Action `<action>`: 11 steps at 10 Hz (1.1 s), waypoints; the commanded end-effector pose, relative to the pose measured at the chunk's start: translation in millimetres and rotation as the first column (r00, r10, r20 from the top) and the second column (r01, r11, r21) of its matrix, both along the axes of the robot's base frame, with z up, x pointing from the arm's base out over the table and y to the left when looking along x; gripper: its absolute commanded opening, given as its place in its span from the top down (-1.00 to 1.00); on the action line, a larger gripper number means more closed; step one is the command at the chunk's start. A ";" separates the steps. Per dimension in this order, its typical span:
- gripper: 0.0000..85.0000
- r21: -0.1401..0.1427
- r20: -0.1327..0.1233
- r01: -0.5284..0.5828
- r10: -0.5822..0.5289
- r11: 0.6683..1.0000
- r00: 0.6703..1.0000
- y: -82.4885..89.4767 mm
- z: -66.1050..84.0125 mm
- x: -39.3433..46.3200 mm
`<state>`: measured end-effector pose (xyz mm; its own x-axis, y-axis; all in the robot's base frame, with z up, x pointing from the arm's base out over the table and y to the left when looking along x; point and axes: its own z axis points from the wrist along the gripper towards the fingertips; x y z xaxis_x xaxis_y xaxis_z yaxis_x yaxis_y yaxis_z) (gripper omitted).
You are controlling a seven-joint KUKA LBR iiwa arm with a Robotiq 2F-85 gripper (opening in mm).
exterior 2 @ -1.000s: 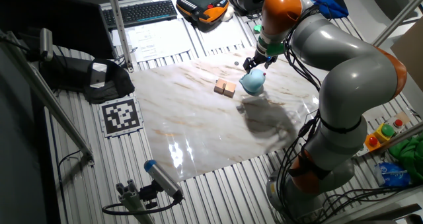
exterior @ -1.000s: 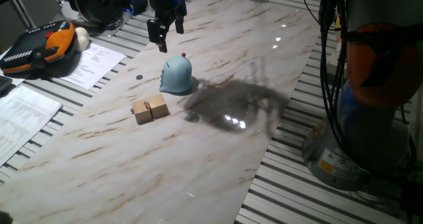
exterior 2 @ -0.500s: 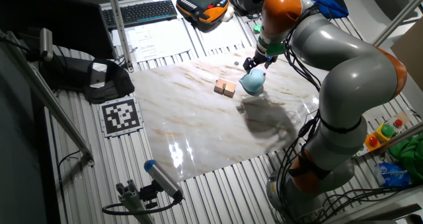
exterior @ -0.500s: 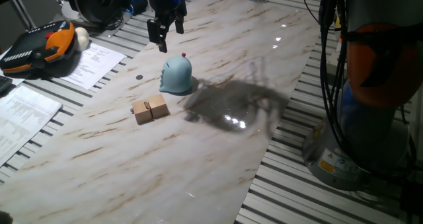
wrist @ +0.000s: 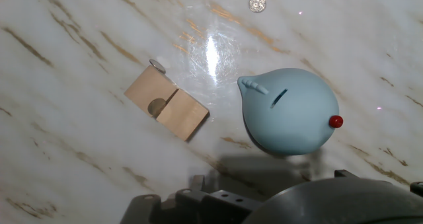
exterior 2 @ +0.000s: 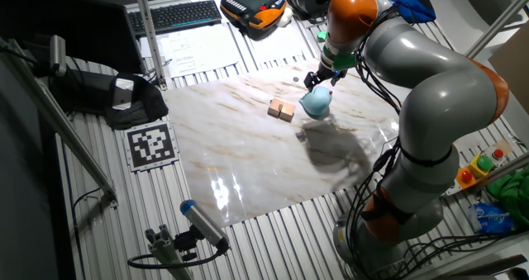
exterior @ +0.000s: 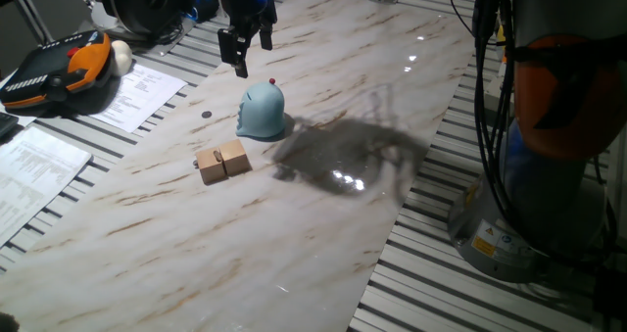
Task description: Drop coins into a piggy bank
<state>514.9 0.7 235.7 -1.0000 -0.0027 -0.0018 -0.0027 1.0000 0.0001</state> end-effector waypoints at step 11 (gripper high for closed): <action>1.00 -0.083 0.077 0.092 -0.086 0.992 0.993 26.4 -20.7 12.9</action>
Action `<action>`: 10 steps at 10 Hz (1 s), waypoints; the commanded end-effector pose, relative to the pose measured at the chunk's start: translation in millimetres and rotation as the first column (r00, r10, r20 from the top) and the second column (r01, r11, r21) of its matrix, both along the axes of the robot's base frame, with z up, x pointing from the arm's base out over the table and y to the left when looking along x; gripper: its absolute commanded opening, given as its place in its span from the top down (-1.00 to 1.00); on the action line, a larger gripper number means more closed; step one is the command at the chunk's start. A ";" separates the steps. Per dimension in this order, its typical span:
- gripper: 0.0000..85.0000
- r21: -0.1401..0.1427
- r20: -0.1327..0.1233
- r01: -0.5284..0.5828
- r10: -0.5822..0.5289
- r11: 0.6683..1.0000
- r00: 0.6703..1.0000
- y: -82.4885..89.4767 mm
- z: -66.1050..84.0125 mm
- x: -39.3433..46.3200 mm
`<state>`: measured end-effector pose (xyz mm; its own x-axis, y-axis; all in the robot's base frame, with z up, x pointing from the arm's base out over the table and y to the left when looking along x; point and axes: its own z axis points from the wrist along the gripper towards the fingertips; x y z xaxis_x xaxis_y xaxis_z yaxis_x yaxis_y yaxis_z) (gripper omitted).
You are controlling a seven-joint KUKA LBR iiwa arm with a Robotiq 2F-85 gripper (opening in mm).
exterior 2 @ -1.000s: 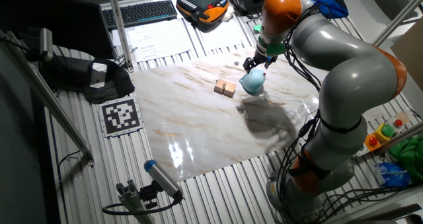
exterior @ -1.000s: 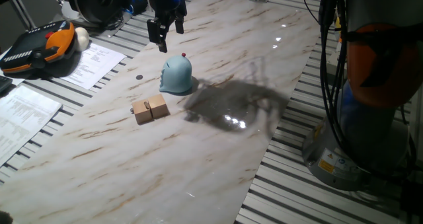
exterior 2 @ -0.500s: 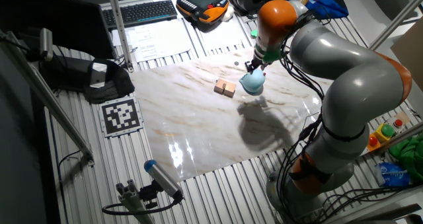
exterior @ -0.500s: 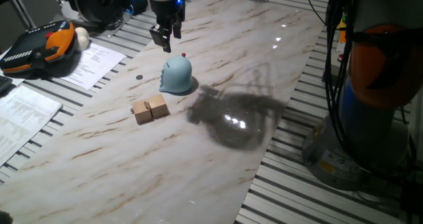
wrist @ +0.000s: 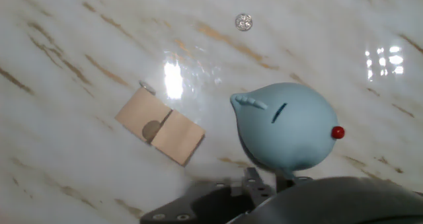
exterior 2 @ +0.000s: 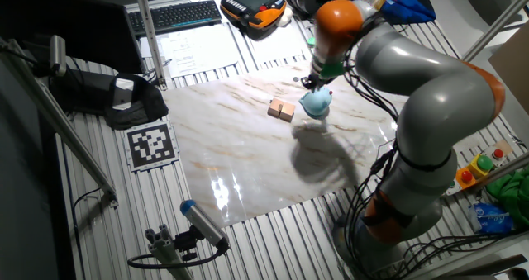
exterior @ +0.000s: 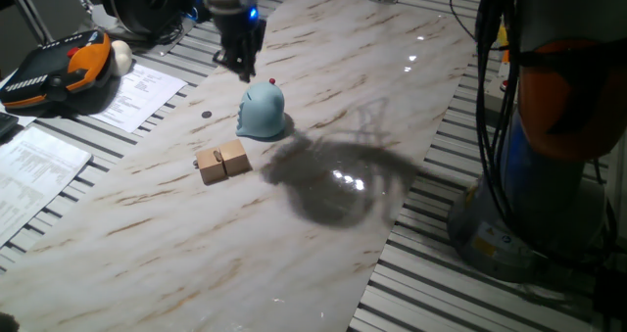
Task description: Drop coins into a piggy bank
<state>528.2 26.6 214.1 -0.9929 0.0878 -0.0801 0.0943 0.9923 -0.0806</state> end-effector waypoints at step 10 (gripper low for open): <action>1.00 0.007 -0.089 0.134 -0.133 0.991 0.987 -4.8 -6.1 10.1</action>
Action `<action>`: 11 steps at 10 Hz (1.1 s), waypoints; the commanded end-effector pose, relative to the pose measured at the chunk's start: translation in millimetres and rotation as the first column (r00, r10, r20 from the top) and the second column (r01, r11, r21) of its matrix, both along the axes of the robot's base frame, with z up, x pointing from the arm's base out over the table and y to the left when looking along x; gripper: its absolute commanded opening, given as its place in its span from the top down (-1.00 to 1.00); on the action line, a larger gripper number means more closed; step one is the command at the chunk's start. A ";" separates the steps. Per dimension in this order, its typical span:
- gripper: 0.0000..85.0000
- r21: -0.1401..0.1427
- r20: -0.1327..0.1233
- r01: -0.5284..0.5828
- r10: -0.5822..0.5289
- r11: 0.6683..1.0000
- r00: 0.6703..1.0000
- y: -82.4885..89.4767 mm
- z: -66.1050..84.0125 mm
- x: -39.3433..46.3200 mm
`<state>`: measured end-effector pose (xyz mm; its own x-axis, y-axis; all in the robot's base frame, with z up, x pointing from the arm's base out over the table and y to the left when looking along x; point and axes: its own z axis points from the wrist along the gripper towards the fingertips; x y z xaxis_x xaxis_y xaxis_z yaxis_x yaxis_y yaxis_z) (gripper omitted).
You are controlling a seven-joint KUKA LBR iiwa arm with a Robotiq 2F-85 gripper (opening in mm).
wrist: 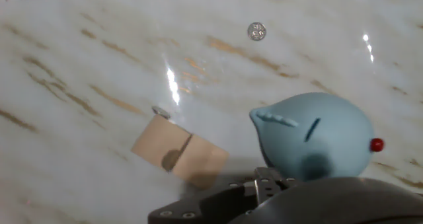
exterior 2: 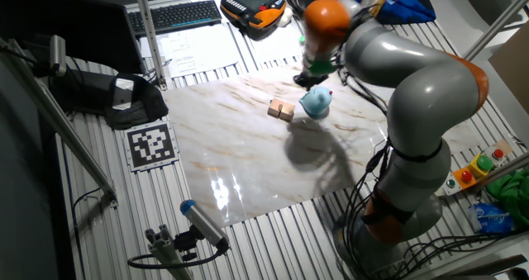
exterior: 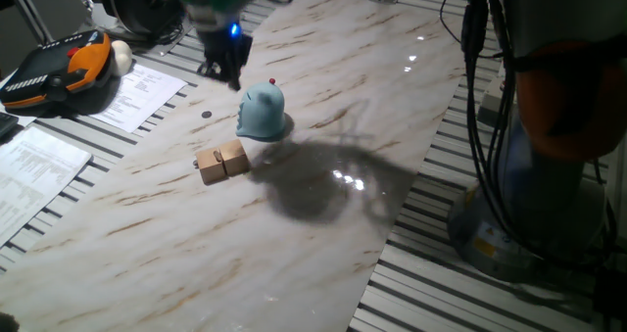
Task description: Drop coins into a piggy bank
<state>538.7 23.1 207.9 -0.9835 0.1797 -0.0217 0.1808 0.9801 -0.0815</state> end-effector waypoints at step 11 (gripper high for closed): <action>1.00 -0.026 0.066 0.232 -0.229 0.972 0.971 54.9 -42.1 -2.4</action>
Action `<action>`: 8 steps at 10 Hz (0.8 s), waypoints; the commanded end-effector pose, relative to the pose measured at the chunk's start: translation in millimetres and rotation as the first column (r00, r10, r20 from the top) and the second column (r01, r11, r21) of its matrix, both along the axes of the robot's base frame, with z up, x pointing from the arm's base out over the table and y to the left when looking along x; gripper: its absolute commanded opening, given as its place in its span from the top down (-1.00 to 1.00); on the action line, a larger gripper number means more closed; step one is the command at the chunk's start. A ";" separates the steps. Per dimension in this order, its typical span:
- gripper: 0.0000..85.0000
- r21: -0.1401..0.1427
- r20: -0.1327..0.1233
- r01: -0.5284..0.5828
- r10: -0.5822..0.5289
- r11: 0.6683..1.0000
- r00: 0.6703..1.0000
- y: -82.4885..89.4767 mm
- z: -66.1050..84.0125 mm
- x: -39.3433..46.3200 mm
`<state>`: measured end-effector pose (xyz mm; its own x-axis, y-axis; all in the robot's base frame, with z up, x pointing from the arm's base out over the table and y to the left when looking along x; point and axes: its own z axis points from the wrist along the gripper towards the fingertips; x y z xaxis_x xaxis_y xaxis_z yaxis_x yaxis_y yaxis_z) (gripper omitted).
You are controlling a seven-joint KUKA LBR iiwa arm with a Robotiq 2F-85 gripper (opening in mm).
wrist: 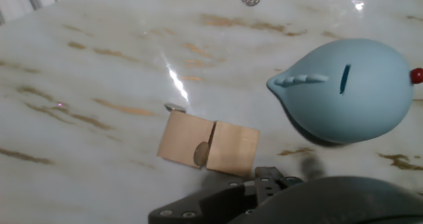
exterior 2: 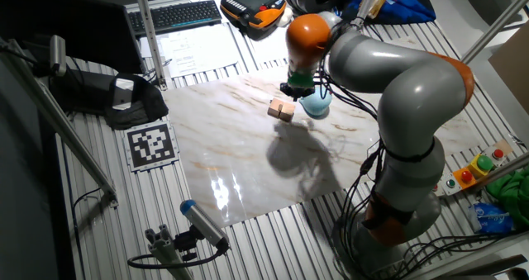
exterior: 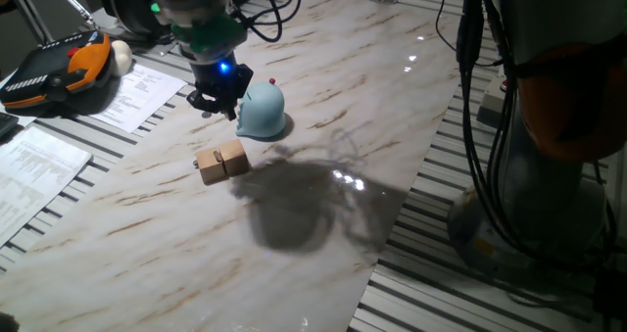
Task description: Drop coins into a piggy bank
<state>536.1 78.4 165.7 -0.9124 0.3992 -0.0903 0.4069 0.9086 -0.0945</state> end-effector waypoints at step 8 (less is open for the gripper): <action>1.00 -0.064 0.003 -0.014 0.014 0.998 1.000 20.9 -20.8 -7.7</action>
